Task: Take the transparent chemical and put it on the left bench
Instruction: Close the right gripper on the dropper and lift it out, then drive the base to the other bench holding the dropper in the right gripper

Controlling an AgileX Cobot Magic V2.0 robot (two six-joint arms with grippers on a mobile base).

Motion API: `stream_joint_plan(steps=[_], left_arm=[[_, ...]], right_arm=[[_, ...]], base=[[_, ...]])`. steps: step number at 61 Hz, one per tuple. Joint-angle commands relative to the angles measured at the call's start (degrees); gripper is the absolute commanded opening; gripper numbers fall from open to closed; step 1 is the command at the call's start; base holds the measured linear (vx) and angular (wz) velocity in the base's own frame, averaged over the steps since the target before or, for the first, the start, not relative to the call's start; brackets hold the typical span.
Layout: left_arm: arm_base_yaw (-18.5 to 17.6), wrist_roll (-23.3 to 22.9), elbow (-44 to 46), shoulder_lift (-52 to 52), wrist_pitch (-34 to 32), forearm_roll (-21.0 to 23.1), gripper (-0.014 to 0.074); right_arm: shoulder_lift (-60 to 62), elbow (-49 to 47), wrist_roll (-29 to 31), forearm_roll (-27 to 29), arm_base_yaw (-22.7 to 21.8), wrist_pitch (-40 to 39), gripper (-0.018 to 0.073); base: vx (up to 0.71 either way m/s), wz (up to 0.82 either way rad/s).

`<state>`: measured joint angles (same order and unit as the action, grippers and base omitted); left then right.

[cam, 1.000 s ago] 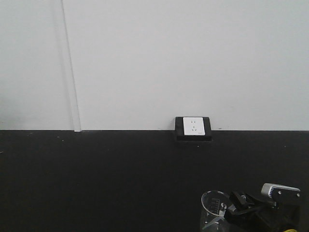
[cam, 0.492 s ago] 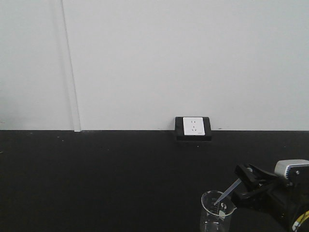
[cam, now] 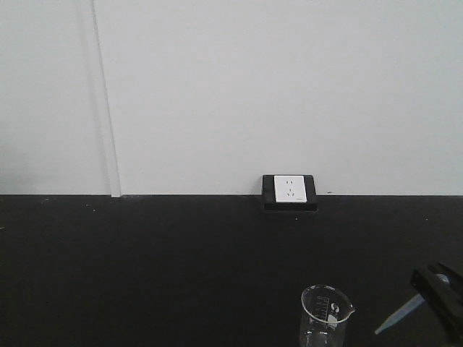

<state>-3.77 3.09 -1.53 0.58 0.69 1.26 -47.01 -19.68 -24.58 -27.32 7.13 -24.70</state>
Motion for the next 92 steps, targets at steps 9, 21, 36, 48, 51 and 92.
stream_joint_plan(steps=[9, 21, 36, 48, 51, 92], left_arm=[[-0.1, -0.45, -0.93, 1.1, -4.49, 0.04, -0.0003], [-0.1, -0.45, -0.93, 1.1, -4.49, 0.04, -0.0003], [-0.1, -0.45, -0.93, 1.1, -4.49, 0.04, -0.0003], [-0.1, -0.45, -0.93, 1.1, -4.49, 0.04, -0.0003], [-0.1, -0.45, -0.93, 1.1, -4.49, 0.04, -0.0003], [-0.1, -0.45, -0.93, 1.1, -4.49, 0.04, -0.0003]], right_arm=[[5.81, 1.75, -0.38, 0.39, 0.12, -1.24, -0.0004], [6.08, 3.23, -0.38, 0.39, 0.12, -0.55, -0.0004], [6.08, 3.23, -0.38, 0.39, 0.12, -0.25, -0.0004], [6.08, 3.23, -0.38, 0.39, 0.12, -0.25, -0.0004], [6.08, 3.23, -0.38, 0.39, 0.12, -0.25, -0.0004], [6.02, 3.23, -0.38, 0.39, 0.12, -0.17, -0.0004]], base=[[0.0, 0.0], [0.0, 0.0], [0.0, 0.0], [0.0, 0.0], [-0.02, 0.0], [-0.2, 0.01]])
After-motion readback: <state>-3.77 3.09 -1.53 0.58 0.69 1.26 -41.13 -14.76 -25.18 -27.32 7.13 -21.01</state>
